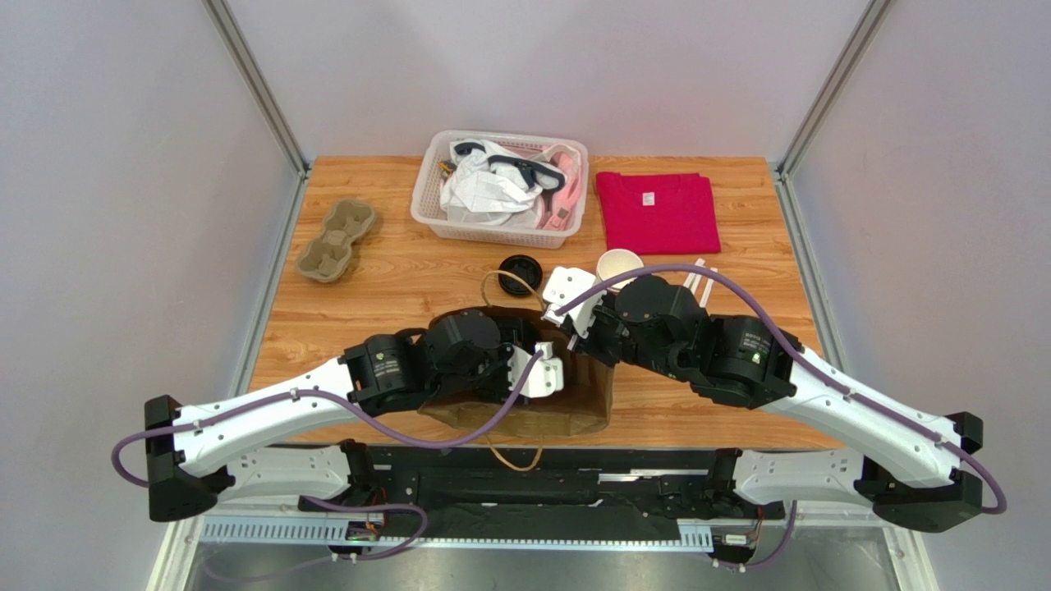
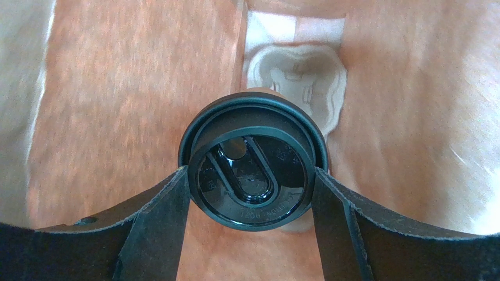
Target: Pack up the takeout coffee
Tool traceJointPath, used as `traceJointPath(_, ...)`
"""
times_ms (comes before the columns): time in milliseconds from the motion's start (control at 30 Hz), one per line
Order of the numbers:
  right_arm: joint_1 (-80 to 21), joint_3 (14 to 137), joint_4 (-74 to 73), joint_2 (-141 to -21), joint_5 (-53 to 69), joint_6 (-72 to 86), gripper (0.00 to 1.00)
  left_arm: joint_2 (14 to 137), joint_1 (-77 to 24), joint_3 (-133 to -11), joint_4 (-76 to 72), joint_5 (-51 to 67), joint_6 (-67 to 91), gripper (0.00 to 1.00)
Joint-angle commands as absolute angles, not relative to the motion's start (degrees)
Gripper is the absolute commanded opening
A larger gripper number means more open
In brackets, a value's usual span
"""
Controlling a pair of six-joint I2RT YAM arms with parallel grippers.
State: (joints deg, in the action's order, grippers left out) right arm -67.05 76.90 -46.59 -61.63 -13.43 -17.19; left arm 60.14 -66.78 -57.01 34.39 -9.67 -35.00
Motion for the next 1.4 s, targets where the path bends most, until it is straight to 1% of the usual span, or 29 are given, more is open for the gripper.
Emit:
traceJointPath(0,-67.9,76.9,-43.2,-60.1,-14.2,-18.9,0.0,62.4,-67.1,-56.5,27.2,-9.1,-36.5,0.04)
traceJointPath(467,-68.3,76.1,-43.6,-58.8,-12.5,-19.3,0.0,68.2,-67.2,-53.8,24.1,-5.4,-37.6,0.02)
traceJointPath(900,-67.7,75.9,-45.1,-58.3,-9.5,-17.0,0.0,74.9,-67.2,-55.9,23.2,-8.8,-37.5,0.01)
traceJointPath(1133,-67.1,76.1,-45.8,-58.3,-8.3,-15.0,0.0,76.2,-67.2,-58.4,25.7,-11.8,-38.7,0.01)
traceJointPath(1367,-65.4,76.6,-46.6,-59.0,-7.0,-12.9,0.0,78.4,-67.2,-58.4,25.4,-14.4,-40.3,0.01)
